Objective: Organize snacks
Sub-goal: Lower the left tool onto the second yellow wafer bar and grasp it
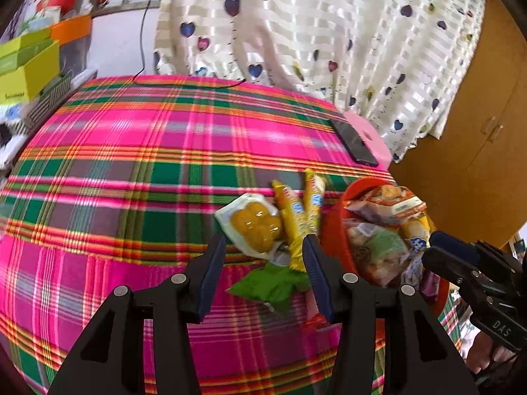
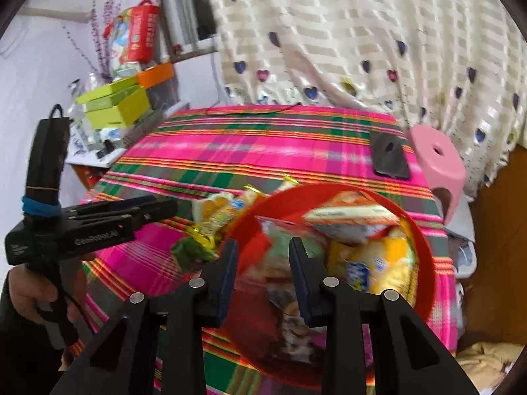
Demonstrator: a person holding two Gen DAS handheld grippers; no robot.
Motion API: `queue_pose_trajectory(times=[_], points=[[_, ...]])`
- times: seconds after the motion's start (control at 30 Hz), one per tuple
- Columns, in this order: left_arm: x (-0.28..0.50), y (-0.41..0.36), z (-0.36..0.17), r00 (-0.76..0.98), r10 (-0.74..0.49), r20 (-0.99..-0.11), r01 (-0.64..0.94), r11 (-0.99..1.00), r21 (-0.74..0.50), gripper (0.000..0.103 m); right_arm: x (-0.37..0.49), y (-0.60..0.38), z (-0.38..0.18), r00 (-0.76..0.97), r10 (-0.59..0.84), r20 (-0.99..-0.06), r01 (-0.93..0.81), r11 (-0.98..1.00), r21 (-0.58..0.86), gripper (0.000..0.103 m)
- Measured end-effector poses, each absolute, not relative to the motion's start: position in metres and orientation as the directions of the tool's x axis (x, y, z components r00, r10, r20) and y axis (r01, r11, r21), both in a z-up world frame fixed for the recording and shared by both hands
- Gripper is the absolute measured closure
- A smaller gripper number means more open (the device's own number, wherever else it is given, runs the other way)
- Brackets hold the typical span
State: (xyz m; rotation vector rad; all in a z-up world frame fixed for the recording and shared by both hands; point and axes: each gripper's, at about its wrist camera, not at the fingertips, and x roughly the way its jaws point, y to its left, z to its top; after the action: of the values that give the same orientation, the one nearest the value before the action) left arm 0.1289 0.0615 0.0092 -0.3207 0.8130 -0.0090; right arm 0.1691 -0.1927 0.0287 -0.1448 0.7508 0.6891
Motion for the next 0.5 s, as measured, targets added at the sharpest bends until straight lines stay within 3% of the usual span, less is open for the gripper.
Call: queue_pose_trajectory(times=[0.23,0.37,0.5], points=[[0.152,0.050,0.001,0.668,-0.164,-0.726,-0.072,0.957,-0.282,0.053,0.170,-0.183,0.025,0.509,0.537,-0.673,-0.629,0.766,0.135,0.074],[0.180,0.027,-0.009,0.630,-0.163,-0.759,-0.012,0.975,-0.220,0.053,0.172,-0.192,0.028,0.521,0.534,-0.666,-0.616,0.776,0.140,0.074],[0.195,0.012,-0.027,0.572,-0.132,-0.809,0.015,0.988,-0.151,0.074,0.175,-0.204,0.029,0.531,0.533,-0.659,-0.604,0.783,0.147,0.074]])
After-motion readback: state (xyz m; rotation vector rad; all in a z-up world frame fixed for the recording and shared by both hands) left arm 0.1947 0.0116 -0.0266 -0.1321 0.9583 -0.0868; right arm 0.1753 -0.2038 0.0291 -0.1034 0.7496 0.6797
